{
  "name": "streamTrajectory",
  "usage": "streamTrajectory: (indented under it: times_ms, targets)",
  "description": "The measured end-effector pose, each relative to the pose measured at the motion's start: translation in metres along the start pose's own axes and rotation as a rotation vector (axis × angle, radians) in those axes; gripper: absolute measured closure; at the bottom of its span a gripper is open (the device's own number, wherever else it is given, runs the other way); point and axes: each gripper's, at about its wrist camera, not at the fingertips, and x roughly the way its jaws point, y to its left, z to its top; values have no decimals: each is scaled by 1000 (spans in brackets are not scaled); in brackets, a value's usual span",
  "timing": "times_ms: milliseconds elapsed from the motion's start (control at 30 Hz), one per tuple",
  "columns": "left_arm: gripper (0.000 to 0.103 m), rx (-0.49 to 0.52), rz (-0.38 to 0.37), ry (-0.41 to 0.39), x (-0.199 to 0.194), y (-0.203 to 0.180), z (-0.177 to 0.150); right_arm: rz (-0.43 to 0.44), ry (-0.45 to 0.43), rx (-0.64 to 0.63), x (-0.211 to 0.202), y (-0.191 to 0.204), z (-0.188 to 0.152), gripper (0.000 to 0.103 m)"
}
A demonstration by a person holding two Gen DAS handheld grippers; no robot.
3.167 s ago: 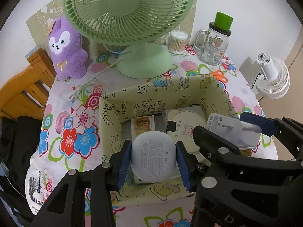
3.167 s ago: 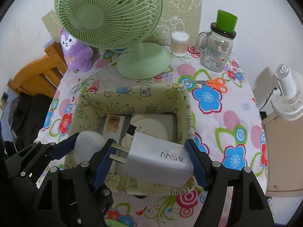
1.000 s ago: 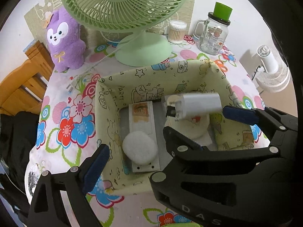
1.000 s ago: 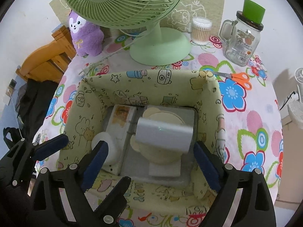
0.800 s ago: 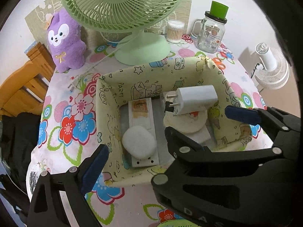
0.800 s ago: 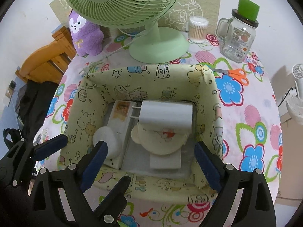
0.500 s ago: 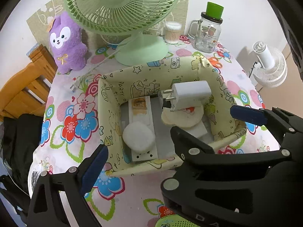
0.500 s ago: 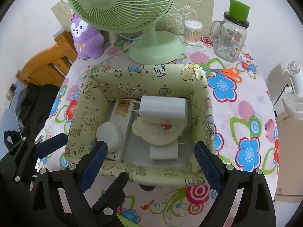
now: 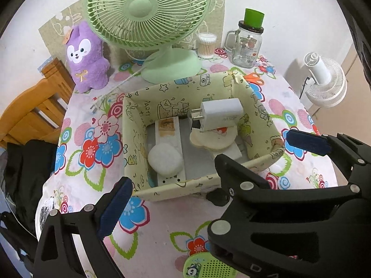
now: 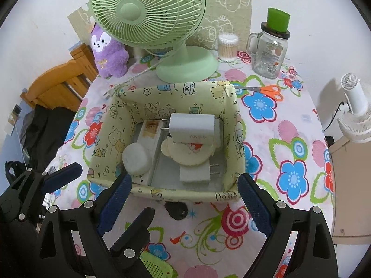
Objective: Organize rigid objects
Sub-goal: 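Withdraw both tools from the box toward the green panda card case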
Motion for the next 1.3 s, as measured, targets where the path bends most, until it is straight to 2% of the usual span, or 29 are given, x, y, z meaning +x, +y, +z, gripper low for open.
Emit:
streamTrajectory:
  times_ms: [733,1300]
  targets:
    - [5,-61,29,-21,-24,0,-27,-5,-38,-13,-33,-3,-30,9]
    - [5,-121,33,6,-20,18,-56,0,-30,-22,-33,1,-57,9]
